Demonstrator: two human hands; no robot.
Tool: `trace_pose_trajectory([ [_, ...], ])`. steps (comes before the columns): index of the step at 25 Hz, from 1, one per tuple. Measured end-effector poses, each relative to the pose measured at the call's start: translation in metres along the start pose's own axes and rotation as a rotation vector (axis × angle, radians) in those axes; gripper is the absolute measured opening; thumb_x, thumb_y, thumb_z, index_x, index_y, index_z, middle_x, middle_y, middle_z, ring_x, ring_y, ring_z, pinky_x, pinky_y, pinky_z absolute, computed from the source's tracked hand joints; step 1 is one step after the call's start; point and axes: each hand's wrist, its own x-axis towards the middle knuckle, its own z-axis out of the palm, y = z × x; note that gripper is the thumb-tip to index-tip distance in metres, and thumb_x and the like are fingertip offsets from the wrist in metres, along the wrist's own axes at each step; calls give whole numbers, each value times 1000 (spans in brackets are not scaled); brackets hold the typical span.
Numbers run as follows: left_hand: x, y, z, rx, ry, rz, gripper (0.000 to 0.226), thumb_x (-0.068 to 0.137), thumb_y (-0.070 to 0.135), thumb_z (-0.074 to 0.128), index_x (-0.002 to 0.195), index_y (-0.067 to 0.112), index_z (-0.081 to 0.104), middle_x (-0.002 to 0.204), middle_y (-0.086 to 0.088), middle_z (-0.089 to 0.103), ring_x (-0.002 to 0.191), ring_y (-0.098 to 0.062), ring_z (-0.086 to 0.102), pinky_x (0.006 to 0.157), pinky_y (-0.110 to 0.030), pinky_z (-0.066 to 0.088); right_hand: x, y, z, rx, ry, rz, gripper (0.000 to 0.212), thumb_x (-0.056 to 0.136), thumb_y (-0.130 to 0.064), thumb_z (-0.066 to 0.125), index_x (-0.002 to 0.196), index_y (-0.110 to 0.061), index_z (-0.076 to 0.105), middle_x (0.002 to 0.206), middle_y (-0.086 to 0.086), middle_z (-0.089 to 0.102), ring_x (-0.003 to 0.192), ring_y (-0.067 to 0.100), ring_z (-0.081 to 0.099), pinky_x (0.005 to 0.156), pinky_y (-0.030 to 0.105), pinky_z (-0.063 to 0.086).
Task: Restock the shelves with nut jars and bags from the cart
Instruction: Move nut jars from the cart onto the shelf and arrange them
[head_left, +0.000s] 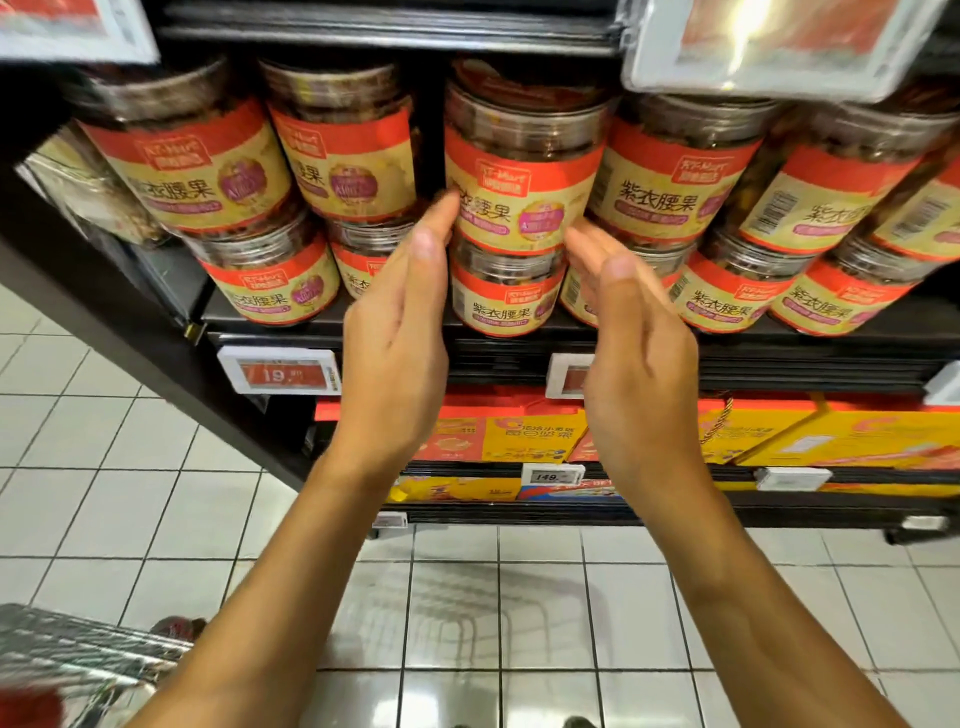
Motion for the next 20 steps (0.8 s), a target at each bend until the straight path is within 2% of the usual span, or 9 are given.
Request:
trace_pose_trajectory([
  [3, -4, 0, 0, 88, -23, 93, 50, 95, 40, 29, 135, 16, 44, 141, -1, 49, 134, -6, 40, 113, -35, 32, 5, 0, 1, -23, 14, 80, 56, 91, -48, 28, 125, -15, 58, 131, -8, 53, 127, -1, 43, 110, 26, 33],
  [8, -6, -1, 1, 126, -23, 90, 49, 95, 36, 33, 136, 12, 45, 142, -3, 47, 135, -7, 39, 113, -36, 33, 10, 5, -1, 21, 11, 85, 54, 90, -44, 29, 121, -13, 61, 111, -23, 56, 117, -10, 48, 106, 21, 36],
  [9, -6, 0, 2, 141, -26, 84, 48, 96, 35, 33, 136, 10, 46, 142, -3, 48, 135, -7, 39, 113, -35, 33, 10, 6, -2, 19, 5, 88, 54, 90, -44, 29, 120, -14, 62, 110, -24, 58, 115, -12, 48, 105, 20, 36],
  [11, -7, 5, 1, 128, 7, 52, 43, 98, 31, 35, 135, 13, 47, 138, -4, 52, 131, -7, 44, 111, -31, 35, 10, 2, -6, -1, -13, 91, 52, 91, -43, 29, 121, -14, 61, 119, -14, 60, 119, -6, 49, 106, 21, 36],
  [13, -15, 16, -4, 99, 95, -6, 40, 97, 26, 38, 133, 12, 49, 126, -3, 61, 120, -4, 55, 103, -22, 42, 1, -5, -11, -4, -39, 103, 49, 91, -41, 31, 121, -16, 60, 124, -7, 60, 121, 1, 50, 106, 25, 38],
  [15, -36, 36, -13, 73, 181, -90, 32, 99, 20, 40, 125, 10, 55, 106, -1, 67, 101, -8, 64, 92, -20, 48, -18, -17, -19, 1, -132, 152, 47, 91, -43, 32, 121, -18, 59, 120, -10, 61, 119, 2, 53, 105, 28, 40],
  [17, -70, 65, -21, 25, 266, -207, 23, 100, 14, 40, 111, 13, 60, 88, -3, 67, 83, -14, 65, 81, -22, 52, -45, -35, -30, -10, -275, 192, 45, 90, -47, 33, 117, -23, 60, 116, -13, 63, 114, 2, 56, 101, 28, 44],
  [20, -137, 116, -31, -13, 432, -382, 27, 100, 9, 37, 94, 13, 63, 75, -5, 65, 66, -10, 63, 65, -21, 51, -89, -66, -44, 8, -498, 205, 37, 88, -51, 33, 102, -31, 62, 104, -16, 67, 105, 5, 62, 91, 23, 48],
])
